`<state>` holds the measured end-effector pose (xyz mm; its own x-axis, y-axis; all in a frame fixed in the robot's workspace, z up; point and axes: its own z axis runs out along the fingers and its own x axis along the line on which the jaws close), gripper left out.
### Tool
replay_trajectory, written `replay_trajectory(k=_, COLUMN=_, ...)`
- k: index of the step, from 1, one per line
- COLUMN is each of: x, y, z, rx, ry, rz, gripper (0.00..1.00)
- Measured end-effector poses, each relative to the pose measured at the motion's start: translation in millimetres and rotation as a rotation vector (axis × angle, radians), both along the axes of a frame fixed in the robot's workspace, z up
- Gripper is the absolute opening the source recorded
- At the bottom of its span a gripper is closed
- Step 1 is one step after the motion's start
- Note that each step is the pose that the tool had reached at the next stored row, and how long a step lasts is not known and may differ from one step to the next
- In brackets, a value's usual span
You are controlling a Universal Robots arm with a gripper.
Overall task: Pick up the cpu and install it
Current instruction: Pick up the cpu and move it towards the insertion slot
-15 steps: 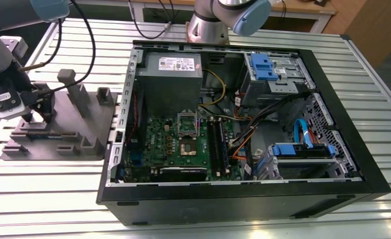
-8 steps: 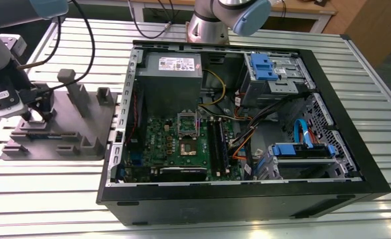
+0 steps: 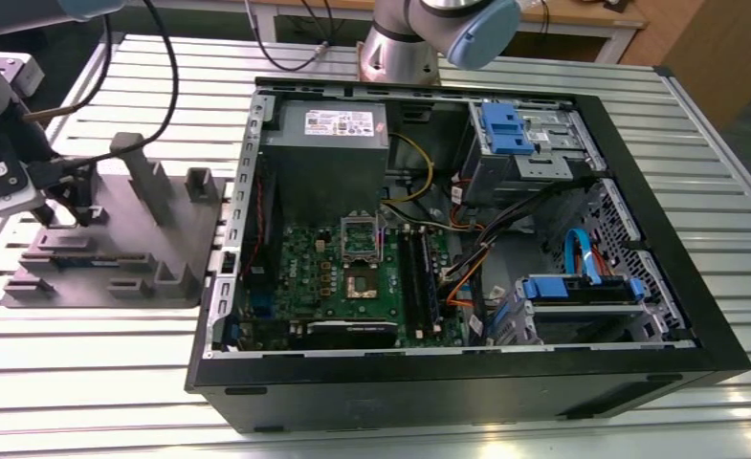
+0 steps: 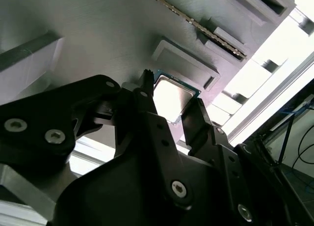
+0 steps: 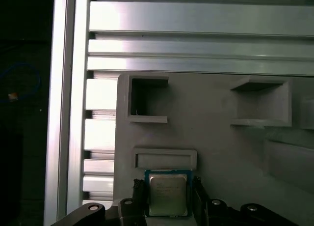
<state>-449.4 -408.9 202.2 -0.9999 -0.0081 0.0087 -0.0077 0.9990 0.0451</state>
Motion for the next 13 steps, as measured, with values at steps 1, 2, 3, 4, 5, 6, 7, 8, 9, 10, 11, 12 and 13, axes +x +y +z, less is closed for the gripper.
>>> replay_trajectory(k=1, x=0.0, y=0.0, z=0.9, rx=0.0000, ry=0.0000, rz=0.000, gripper=0.47)
replay_trajectory(k=2, x=0.1, y=0.0, z=0.8, rx=0.0001, ry=-0.0002, rz=0.000, gripper=0.47)
replay_trajectory(k=3, x=0.1, y=0.0, z=0.8, rx=0.0001, ry=-0.0001, rz=0.000, gripper=0.47)
replay_trajectory(k=4, x=0.0, y=0.0, z=1.2, rx=-0.0001, ry=0.0001, rz=0.000, gripper=0.47)
replay_trajectory(k=5, x=0.0, y=0.0, z=1.6, rx=0.0000, ry=0.0000, rz=0.000, gripper=0.47)
replay_trajectory(k=6, x=0.0, y=0.0, z=1.7, rx=-0.0001, ry=0.0000, rz=0.000, gripper=0.47)
replay_trajectory(k=7, x=0.0, y=0.0, z=1.7, rx=0.0000, ry=0.0000, rz=0.000, gripper=0.47)
replay_trajectory(k=8, x=0.0, y=0.0, z=1.9, rx=-0.0001, ry=0.0001, rz=0.000, gripper=0.47)
replay_trajectory(k=9, x=0.0, y=0.0, z=2.1, rx=-0.0001, ry=0.0001, rz=0.000, gripper=0.47)
replay_trajectory(k=10, x=0.0, y=0.0, z=2.3, rx=0.0000, ry=0.0000, rz=0.000, gripper=0.47)
replay_trajectory(k=11, x=0.0, y=0.0, z=2.4, rx=0.0000, ry=0.0000, rz=0.000, gripper=0.47)
replay_trajectory(k=12, x=0.0, y=0.0, z=2.6, rx=0.0000, ry=0.0000, rz=0.000, gripper=0.47)
replay_trajectory(k=13, x=0.0, y=0.0, z=2.8, rx=0.0000, ry=0.0000, rz=0.000, gripper=0.47)
